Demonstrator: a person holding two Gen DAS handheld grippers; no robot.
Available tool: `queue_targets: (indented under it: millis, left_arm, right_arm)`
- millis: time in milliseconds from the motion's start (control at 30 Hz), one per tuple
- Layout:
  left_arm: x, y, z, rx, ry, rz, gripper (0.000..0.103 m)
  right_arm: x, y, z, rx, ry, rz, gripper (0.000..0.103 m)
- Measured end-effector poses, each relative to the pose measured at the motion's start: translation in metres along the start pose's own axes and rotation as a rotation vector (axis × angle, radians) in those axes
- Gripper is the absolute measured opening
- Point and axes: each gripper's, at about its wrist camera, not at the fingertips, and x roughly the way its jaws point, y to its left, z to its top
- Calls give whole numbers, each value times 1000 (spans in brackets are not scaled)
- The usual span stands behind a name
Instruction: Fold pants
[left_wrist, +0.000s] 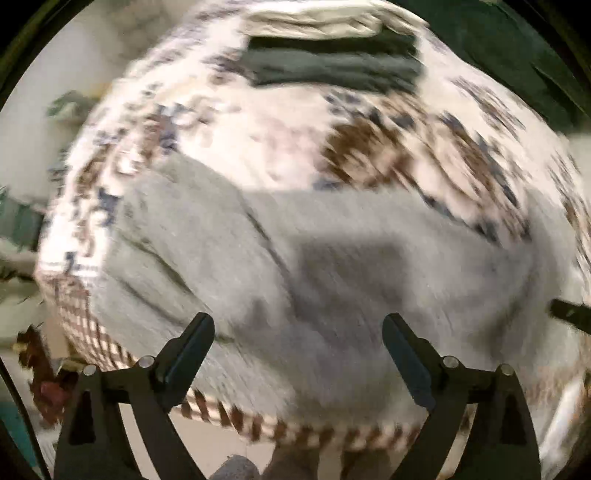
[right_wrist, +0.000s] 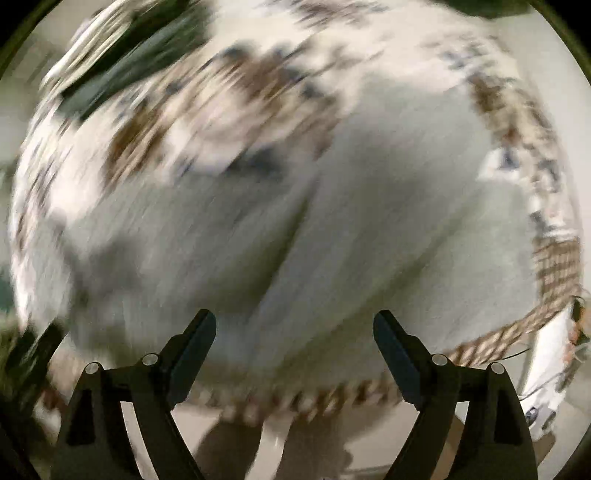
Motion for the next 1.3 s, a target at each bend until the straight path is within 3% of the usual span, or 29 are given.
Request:
queue_targets:
  millis: [100,233,267,300,367,467,567,667,733,867,933,1000,1100,1167,1300]
  left_arm:
    - [20,3,7,-72,14,30,93]
    - [44,-3,9,-119,23,67,93]
    - [47,-5,11,-117,25,73,93]
    - [50,-7,11,-116,25,80,93]
    - [50,-10,11,-112,23,83,93]
    - [44,-13,7,-106,15,88,93]
    - [42,-16,3,-99,15,90,93]
    - [42,-18,-3,-98,27,87,93]
    - [44,-21,-7,-95,41,89,93]
    - [47,-26,-15,-81,59,94,93]
    - [46,-30,-16,-67,56,107,93]
    - [44,-35,-16,-46,43,125,93]
    - [42,-43,-16,-22,29,144,93]
    - [42,-47,-15,-12,30,148,93]
    - [39,-55,-16,8,22,158,93]
  right_arm:
    - [24,-20,47,103,-6,-48,89]
    - [68,-23,95,121,45,-68,89]
    - [76,-21,100,117,60,-56,78]
    - [81,-21,101,115,59,-49,47]
    - [76,-30,93,131,34,-33,17]
    - [43,-60,63,221,-75,42,15]
    - [15,-105,9,382,-145,83,14]
    - [13,-149,-49,569,-158,103,14]
    - [33,-176,-90,725,-98,132,14]
    - [84,-203,-119,833,106,253,15]
    - [78,-205,-118,794,100,258,22]
    - [48,-204,-109,697,-3,198,52]
    - [9,-189,-86,555,-136,126,70]
    - [2,-173,-63,456,-167,121,71]
    - [38,-122,4,181,-73,10,69]
